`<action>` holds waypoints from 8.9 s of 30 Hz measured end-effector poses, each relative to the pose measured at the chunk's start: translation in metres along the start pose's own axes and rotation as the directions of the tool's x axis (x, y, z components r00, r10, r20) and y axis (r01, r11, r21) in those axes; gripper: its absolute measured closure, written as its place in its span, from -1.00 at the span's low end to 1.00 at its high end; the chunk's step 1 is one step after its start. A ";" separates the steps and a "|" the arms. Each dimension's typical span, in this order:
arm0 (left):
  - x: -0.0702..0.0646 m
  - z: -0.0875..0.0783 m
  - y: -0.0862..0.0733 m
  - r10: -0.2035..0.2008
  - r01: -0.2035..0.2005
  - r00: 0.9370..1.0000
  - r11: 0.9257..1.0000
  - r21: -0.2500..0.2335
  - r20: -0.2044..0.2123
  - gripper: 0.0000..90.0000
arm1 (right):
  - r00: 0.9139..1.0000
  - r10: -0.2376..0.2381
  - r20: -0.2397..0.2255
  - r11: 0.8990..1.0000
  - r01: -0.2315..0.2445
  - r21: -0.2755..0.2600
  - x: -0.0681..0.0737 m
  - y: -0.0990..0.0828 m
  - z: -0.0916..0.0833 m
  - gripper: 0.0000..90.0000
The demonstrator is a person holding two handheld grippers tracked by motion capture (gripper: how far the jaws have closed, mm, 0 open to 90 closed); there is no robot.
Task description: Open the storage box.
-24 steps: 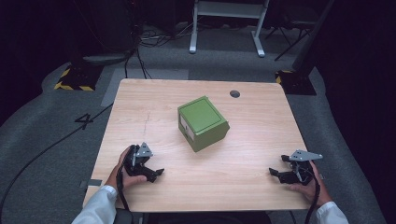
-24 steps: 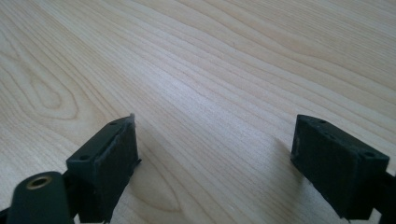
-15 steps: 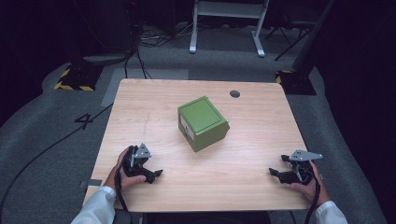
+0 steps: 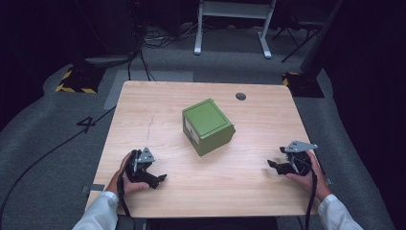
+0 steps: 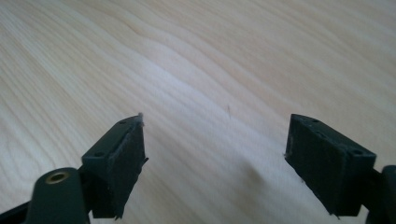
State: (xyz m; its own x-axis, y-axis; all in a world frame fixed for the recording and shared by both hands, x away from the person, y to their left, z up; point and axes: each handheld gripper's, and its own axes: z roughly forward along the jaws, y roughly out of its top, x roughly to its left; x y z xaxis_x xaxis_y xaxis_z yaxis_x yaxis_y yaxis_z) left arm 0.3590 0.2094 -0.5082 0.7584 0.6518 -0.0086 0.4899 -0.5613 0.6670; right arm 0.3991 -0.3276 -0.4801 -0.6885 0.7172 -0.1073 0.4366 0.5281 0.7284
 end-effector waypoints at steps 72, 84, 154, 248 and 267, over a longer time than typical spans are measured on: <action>0.000 0.000 0.000 -0.002 0.002 1.000 1.000 0.002 -0.001 -0.99 | 0.986 0.070 -0.154 0.997 -0.067 0.029 -0.001 0.125 0.098 0.13; 0.000 0.000 0.000 -0.001 0.001 1.000 1.000 0.001 -0.002 -0.99 | 0.983 0.113 -0.145 0.994 -0.113 0.008 -0.021 0.109 0.091 0.39; 0.000 0.000 0.000 -0.002 0.002 1.000 1.000 0.002 -0.001 -0.99 | 0.998 0.063 -0.004 0.990 -0.063 -0.124 -0.046 0.088 0.002 -0.39; 0.000 -0.001 -0.001 -0.012 0.012 1.000 1.000 0.001 -0.007 -0.99 | 0.995 0.095 -0.038 0.995 -0.096 -0.012 0.001 -0.066 -0.031 -0.65; 0.001 -0.001 -0.001 -0.008 0.008 1.000 1.000 -0.001 0.000 -0.99 | 0.995 0.095 -0.037 0.995 -0.096 -0.011 0.001 -0.066 -0.031 -0.65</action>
State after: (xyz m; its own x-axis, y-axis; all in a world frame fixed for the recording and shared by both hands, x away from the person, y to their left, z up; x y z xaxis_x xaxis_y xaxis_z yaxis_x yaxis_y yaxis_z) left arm 0.3590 0.2108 -0.5083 0.7542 0.6565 -0.0135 0.4953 -0.5553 0.6680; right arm 0.3515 -0.3757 -0.5076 -0.6647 0.7470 -0.0124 0.4940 0.4519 0.7428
